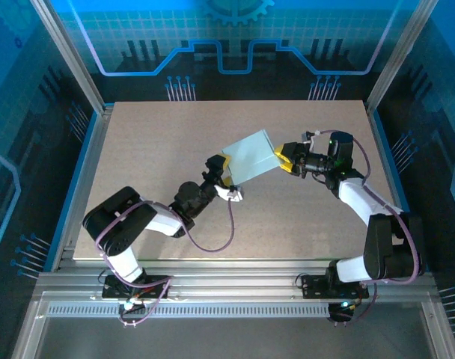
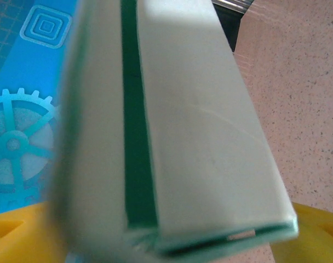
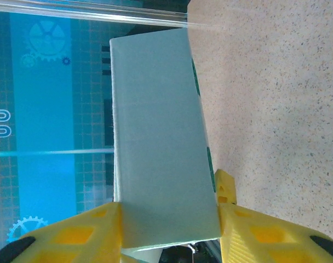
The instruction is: Fold the paper box
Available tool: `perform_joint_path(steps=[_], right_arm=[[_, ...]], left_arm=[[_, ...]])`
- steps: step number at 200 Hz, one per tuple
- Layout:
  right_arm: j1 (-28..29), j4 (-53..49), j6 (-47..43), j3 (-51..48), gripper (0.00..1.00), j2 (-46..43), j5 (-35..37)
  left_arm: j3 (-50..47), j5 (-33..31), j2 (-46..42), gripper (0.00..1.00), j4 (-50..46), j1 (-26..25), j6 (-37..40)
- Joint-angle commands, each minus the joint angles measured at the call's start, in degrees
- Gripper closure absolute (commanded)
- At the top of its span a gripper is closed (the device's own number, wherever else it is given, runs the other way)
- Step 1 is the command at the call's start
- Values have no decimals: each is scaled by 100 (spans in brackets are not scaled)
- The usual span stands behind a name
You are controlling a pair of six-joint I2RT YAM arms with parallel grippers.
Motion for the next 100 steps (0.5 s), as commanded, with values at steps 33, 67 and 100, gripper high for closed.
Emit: perform_joint_path(steps=[33, 67, 100], right_arm=[[38, -282, -25, 60, 53, -41, -135], [44, -327, -24, 126, 53, 13, -120], [36, -376, -27, 133, 52, 31, -64]], left_arm=[[126, -113, 89, 36, 175, -72, 95], [113, -105, 102, 47, 174, -72, 47], [96, -102, 132, 58, 175, -68, -92]])
